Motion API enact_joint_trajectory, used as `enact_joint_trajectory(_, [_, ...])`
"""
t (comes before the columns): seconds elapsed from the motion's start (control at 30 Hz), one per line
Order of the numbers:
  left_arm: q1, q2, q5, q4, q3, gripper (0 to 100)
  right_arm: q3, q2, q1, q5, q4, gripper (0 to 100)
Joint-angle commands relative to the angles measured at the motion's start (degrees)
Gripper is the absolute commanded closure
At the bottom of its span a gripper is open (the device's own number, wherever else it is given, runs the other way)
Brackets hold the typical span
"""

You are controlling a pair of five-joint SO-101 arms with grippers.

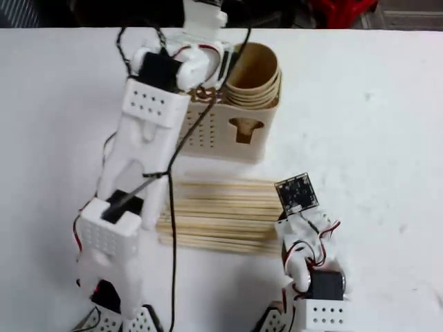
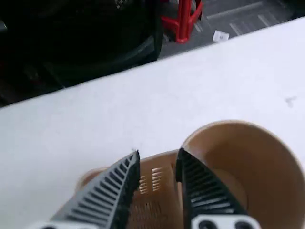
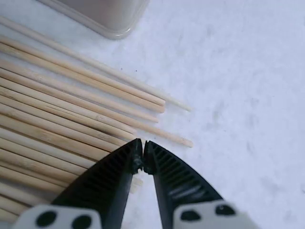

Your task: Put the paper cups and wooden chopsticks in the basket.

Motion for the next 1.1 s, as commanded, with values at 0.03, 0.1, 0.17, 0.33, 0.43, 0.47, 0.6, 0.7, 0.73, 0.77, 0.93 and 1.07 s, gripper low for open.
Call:
enact_joint_trajectory(0.03, [-3.9,-11.1,-5.4,8.3,-10.5,86,0.5,0.0,-0.2,0.4,-0.8,98.1])
enact_joint_trajectory(0.1, [-5.3,-14.1,-6.5,13.9,-14.2,86,0.5,0.0,-0.3,0.4,-0.8,98.1])
enact_joint_trajectory(0.17, [-7.2,-16.7,-7.6,20.6,-17.4,86,0.5,0.0,-0.3,0.4,-0.8,98.1])
enact_joint_trajectory(0.33, [-16.9,-25.7,-9.1,22.5,-8.8,86,0.5,0.0,-0.4,0.4,-0.8,98.1])
enact_joint_trajectory(0.43, [-19.3,-35.9,-9.0,22.5,8.5,86,0.5,0.0,-0.3,0.4,-0.8,98.1])
enact_joint_trajectory(0.47, [-19.9,-40.3,-9.1,22.3,15.8,86,0.5,0.0,-0.3,0.4,-0.8,98.1])
enact_joint_trajectory(0.6, [-20.4,-60.2,-9.2,19.0,47.6,85,0.5,0.0,-0.3,0.4,-0.8,98.1])
enact_joint_trajectory(0.7, [-23.2,-75.5,-9.2,7.2,75.5,85,0.5,0.0,-0.4,0.4,-0.8,98.1])
enact_joint_trajectory(0.73, [-24.1,-80.5,-9.2,1.9,84.9,85,0.5,0.0,-0.3,0.4,-0.8,98.1])
enact_joint_trajectory(0.77, [-25.3,-85.1,-9.3,-3.8,93.9,85,0.5,0.0,-0.3,0.4,-0.8,98.1])
enact_joint_trajectory(0.93, [-29.3,-104.3,-20.0,-27.9,127.1,85,0.5,0.0,-0.3,0.4,-0.8,98.1])
enact_joint_trajectory(1.07, [-31.0,-113.4,-19.6,-33.3,140.0,85,0.5,0.0,-0.3,0.4,-0.8,98.1])
